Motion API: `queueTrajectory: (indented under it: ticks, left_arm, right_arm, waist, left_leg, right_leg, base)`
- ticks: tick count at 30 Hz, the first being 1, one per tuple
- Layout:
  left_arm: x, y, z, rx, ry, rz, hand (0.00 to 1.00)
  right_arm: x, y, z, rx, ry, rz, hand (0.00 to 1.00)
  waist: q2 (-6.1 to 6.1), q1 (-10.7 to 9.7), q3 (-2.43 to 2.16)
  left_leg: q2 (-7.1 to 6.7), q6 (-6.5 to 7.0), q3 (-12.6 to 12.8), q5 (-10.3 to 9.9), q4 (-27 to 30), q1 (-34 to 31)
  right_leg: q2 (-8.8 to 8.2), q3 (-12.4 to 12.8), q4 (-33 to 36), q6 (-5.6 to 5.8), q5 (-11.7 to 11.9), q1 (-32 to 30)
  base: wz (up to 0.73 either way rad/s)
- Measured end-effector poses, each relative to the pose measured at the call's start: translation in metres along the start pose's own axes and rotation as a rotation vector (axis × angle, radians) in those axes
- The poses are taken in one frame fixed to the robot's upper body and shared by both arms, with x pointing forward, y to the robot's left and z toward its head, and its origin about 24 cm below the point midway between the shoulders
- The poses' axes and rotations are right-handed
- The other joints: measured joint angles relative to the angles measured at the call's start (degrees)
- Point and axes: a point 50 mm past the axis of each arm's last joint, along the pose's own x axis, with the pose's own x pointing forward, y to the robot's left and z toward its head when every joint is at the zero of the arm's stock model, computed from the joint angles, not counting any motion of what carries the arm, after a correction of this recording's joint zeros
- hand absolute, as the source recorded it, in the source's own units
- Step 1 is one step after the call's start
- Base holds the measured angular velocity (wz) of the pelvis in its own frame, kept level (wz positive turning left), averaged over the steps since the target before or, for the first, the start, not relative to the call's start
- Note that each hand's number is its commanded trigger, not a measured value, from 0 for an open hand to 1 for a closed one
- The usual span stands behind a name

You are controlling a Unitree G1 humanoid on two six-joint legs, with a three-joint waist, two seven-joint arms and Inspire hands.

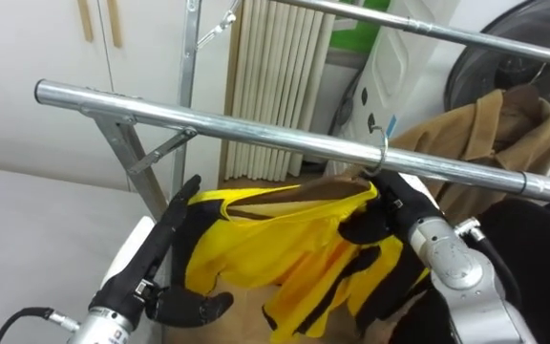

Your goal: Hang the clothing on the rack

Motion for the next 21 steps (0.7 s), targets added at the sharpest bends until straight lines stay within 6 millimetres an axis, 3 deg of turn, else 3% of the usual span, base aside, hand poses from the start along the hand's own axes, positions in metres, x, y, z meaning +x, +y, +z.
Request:
queueTrajectory:
  ticks: [21]
  left_arm:
    - [-0.004,-0.003,-0.009,0.015,0.07,-0.114,0.0]
  right_arm:
    - [0.004,-0.009,-0.037,0.158,0.178,0.057,1.0]
  waist:
    - [-0.38,-0.52,-0.1]
  left_leg:
    - [-0.03,0.0,-0.22,0.01,0.55,1.13]
  right_leg:
    - [0.09,0.4,0.0,-0.02,0.0,1.37]
  base:
    - [0.0]
